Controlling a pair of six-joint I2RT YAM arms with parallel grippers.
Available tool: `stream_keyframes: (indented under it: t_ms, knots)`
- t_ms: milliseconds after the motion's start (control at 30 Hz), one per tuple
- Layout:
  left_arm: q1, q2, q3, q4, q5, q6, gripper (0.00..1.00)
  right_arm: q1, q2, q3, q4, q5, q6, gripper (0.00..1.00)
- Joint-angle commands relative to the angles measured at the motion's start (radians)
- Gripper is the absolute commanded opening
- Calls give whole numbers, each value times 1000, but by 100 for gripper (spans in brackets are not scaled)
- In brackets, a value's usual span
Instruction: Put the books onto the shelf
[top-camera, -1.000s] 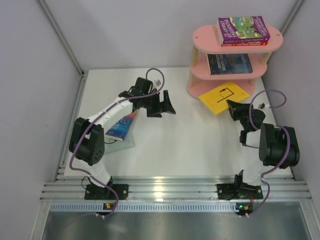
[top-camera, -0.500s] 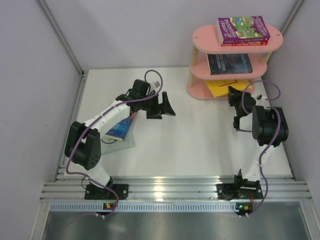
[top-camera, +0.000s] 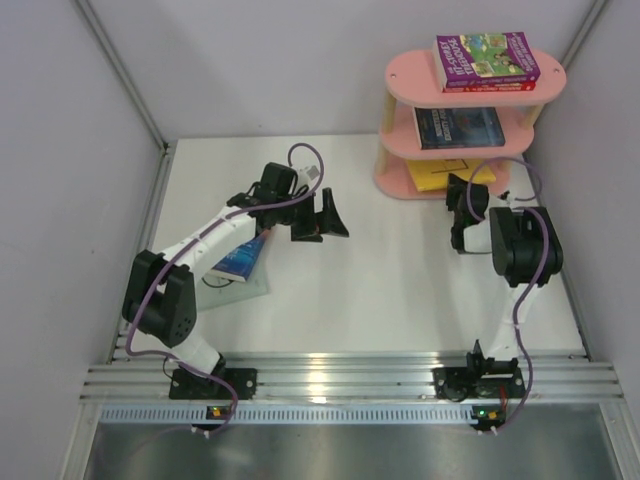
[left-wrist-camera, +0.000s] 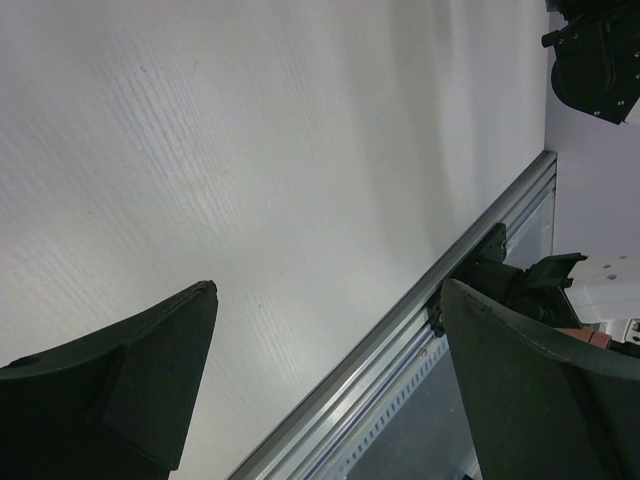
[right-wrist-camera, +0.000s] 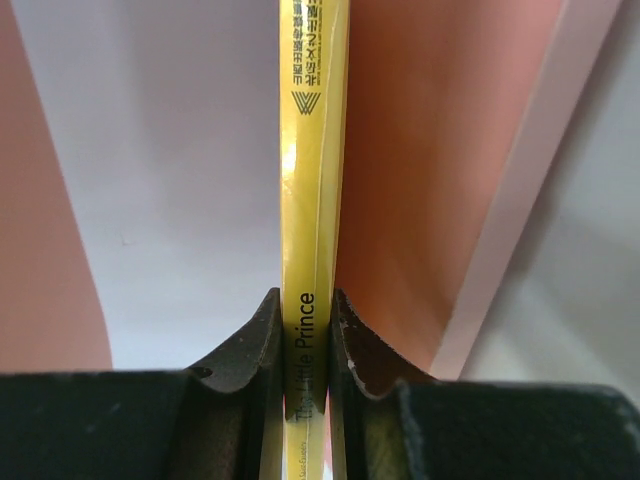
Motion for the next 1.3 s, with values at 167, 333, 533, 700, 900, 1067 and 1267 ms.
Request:
stream_keyframes:
  t_ms: [167, 333, 533, 700, 900, 1067, 1267]
  knots:
    - [2, -46, 6, 45, 12, 16, 98, 23, 39, 137, 5, 73, 39, 2]
    - [2, -47, 4, 39, 12, 15, 98, 18, 25, 148, -103, 35, 45, 30]
    - [2, -63, 6, 39, 4, 7, 98, 14, -47, 156, -265, -28, 14, 45]
    - [0, -76, 4, 44, 22, -10, 98, 8, -95, 202, -497, -67, -42, 47]
    - [2, -113, -26, 45, 5, -8, 98, -8, -95, 292, -704, -105, -110, 46]
    - [2, -122, -40, 47, -2, -8, 98, -8, -108, 279, -717, -117, -107, 44]
    - [0, -141, -48, 50, -7, -13, 98, -8, -122, 269, -721, -124, -99, 43]
